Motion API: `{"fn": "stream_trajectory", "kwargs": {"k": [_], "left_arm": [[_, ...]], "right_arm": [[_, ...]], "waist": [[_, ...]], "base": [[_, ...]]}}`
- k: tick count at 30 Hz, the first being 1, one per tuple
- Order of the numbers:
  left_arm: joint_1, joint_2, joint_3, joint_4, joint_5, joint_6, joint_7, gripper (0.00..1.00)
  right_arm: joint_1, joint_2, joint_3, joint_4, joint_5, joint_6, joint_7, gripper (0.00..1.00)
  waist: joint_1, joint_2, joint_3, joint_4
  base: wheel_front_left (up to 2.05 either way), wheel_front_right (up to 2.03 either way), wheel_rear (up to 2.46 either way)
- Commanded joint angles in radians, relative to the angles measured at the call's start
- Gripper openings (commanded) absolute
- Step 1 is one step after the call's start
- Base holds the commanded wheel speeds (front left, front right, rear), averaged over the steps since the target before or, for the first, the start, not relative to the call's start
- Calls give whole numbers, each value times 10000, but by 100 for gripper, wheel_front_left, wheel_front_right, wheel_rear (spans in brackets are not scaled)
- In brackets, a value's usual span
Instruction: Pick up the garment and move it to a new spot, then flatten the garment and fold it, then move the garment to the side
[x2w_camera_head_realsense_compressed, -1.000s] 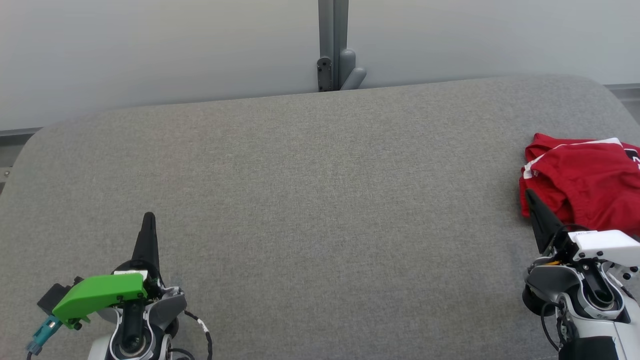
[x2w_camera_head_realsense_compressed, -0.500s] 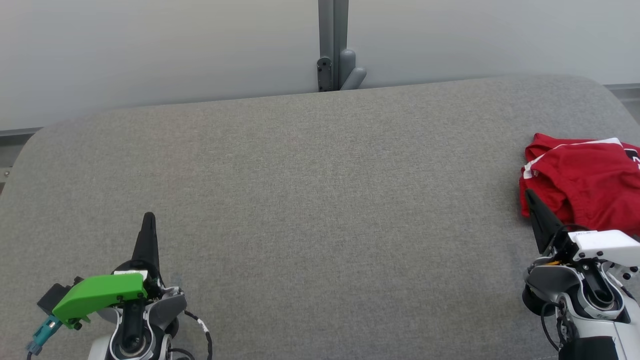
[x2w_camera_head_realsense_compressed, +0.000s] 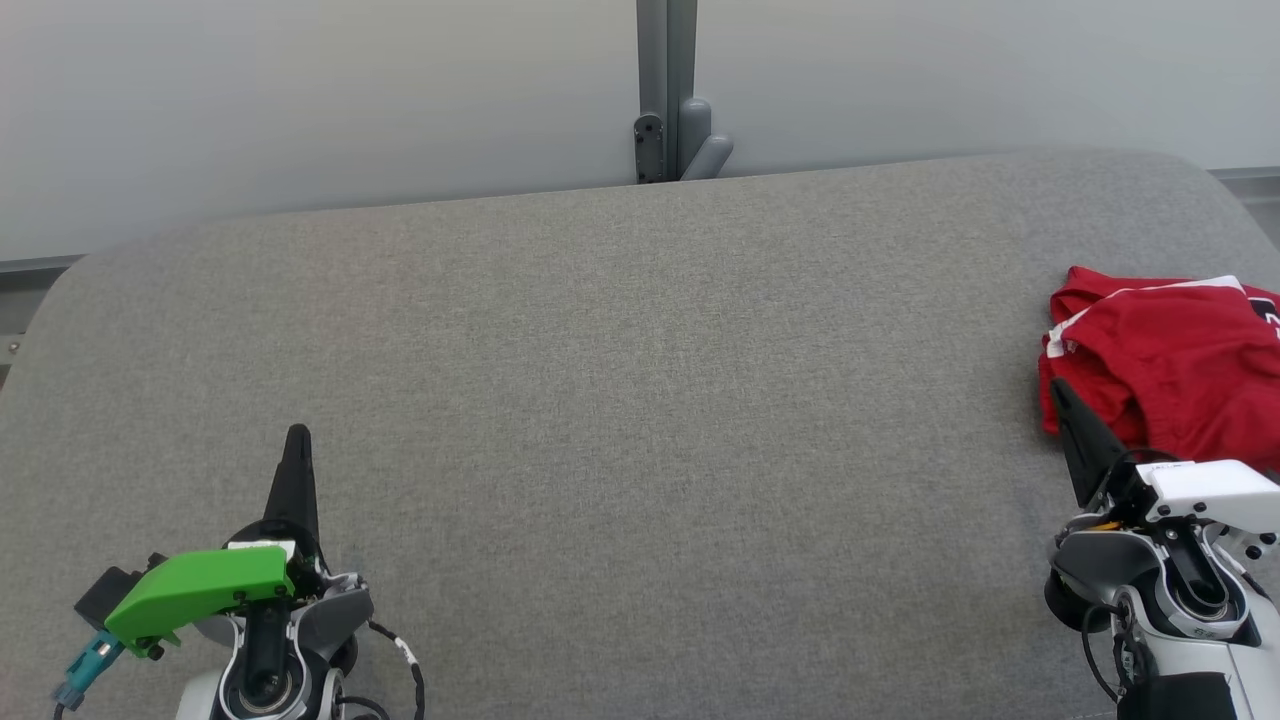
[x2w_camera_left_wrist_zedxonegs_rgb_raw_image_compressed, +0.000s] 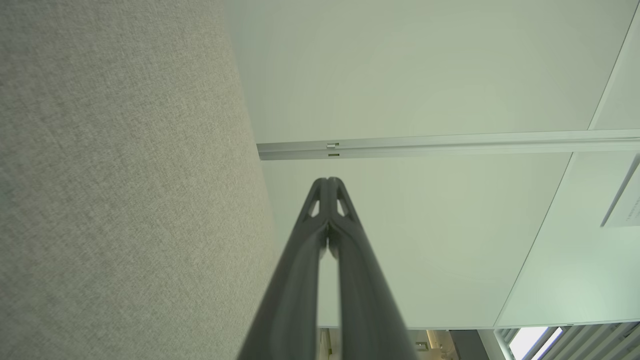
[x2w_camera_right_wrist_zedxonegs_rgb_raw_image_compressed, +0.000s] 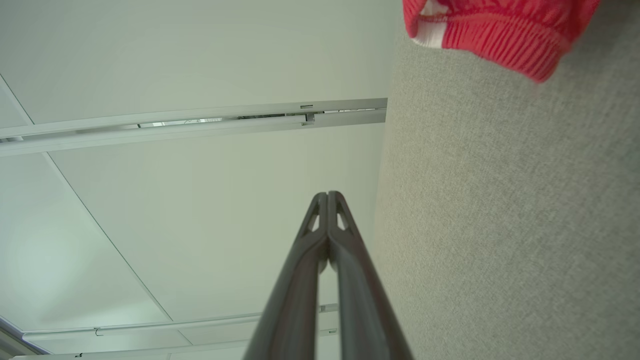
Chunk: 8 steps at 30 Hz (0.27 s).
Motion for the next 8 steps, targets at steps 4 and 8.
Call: {"fn": "stream_trajectory", "kwargs": {"k": [4, 8], "left_arm": [[-150, 0, 13, 8, -54, -63, 32, 0], [-150, 0, 13, 7, -54, -63, 32, 0]], "right_arm": [[-64, -3, -22, 6, -54, 4, 13, 0], [-65, -2, -24, 6, -55, 4, 14, 0]], "waist": [[0, 0, 0, 0], [0, 0, 0, 0]], "base": [[0, 0, 0], [0, 0, 0]]}}
